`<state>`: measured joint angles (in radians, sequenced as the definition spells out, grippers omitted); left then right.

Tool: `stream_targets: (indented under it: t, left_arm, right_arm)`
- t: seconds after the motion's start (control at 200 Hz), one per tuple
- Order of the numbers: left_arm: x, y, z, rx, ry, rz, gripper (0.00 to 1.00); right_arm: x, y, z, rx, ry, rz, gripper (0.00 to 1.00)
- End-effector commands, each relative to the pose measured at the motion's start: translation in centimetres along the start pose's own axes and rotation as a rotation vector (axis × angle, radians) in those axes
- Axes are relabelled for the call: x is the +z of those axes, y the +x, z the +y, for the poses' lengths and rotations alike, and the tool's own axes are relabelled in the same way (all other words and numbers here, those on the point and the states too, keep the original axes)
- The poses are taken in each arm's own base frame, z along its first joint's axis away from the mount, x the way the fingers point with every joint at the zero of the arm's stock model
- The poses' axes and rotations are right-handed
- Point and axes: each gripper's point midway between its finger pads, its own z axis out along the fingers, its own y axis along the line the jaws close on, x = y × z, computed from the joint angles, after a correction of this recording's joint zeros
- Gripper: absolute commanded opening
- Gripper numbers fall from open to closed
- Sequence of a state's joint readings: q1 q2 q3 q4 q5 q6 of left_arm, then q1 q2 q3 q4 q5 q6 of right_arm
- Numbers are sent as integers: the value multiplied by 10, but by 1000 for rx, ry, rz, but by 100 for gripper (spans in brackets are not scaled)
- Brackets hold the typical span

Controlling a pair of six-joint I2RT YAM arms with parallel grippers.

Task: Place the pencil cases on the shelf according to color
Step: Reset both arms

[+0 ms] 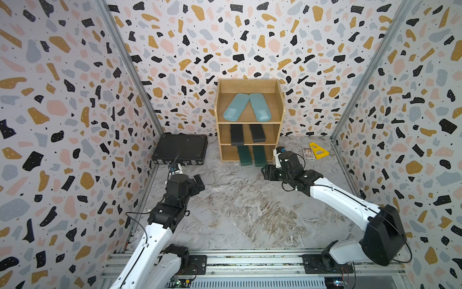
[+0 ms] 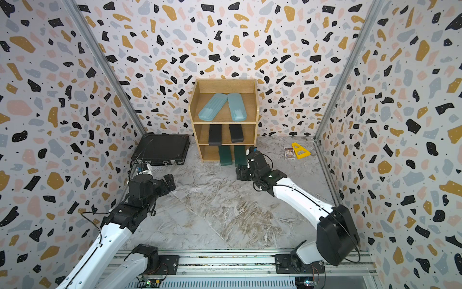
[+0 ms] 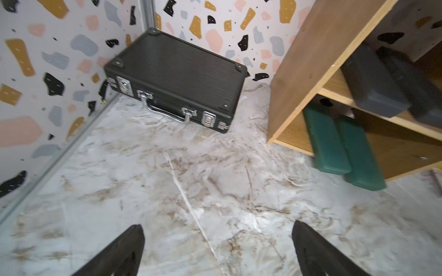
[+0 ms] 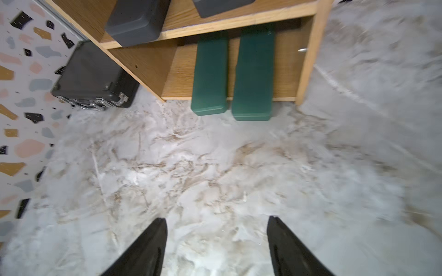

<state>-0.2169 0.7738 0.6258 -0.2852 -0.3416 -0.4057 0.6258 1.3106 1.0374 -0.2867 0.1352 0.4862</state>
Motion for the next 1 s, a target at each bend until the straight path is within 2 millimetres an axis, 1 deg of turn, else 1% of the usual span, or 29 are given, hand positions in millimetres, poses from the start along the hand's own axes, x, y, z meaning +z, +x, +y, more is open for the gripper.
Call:
stream_targets:
  t: [0.0,0.02,0.03,0.105,0.135,0.175,0.28,0.34,0.4,0.43,0.471,0.516,0.551,0.621,0.696,0.791,0.821,0.856,0.926,0.956,0.971,0.991]
  left_arm:
    - [11,-21,21,116,-146,-159,100]
    - [15,-19,23,130,-164,-168,100]
    - [17,-18,25,138,-175,-170,100]
    - [35,-11,33,169,-246,-194,100]
    - [44,-7,34,174,-263,-201,100]
    - [55,-2,33,191,-272,-209,100]
    - [80,12,35,254,-323,-178,100]
    - [91,20,33,271,-314,-175,100]
    - [101,33,26,298,-269,-168,100]
    - [105,36,24,297,-249,-182,100]
    - [107,35,19,317,-226,-206,100]
    - [111,40,12,336,-190,-151,100]
    - [114,41,10,342,-187,-132,100]
    - [112,40,12,332,-189,-163,100]
    - [112,42,9,336,-164,-153,100]
    - [117,42,8,331,-145,-135,100]
    - [116,42,9,329,-144,-133,100]
    - [116,43,8,328,-136,-136,100]
    - [115,46,3,328,-73,-147,100]
    - [115,57,2,326,-27,-135,100]
    - [116,58,2,329,-20,-152,100]
    - [115,55,2,327,-19,-191,100]
  right_arm:
    - [-33,5,-65,-215,329,-32,88]
    - [-39,3,-75,-227,387,-52,98]
    - [-42,2,-80,-231,416,-62,99]
    - [-64,-2,-114,-253,606,-138,100]
    - [-70,-5,-121,-261,650,-166,100]
    - [-73,-6,-128,-288,684,-190,100]
    - [-76,-9,-139,-389,749,-230,100]
    - [-78,-13,-152,-393,817,-259,100]
    - [-77,-9,-173,-351,858,-264,100]
    - [-77,-6,-187,-315,880,-260,100]
    - [-76,-1,-205,-268,897,-255,100]
    - [-77,5,-224,-203,910,-247,100]
    - [-74,9,-235,-161,898,-244,100]
    - [-66,16,-254,-114,907,-263,100]
    - [-57,20,-264,-123,937,-286,100]
    - [-39,26,-267,-130,915,-324,100]
    - [-31,28,-268,-150,907,-304,100]
    - [-23,36,-271,-147,903,-240,100]
    - [-13,43,-275,-146,906,-240,100]
    - [-11,42,-275,-160,901,-257,100]
    - [-10,43,-275,-160,897,-247,100]
    - [-9,45,-273,-145,880,-236,100]
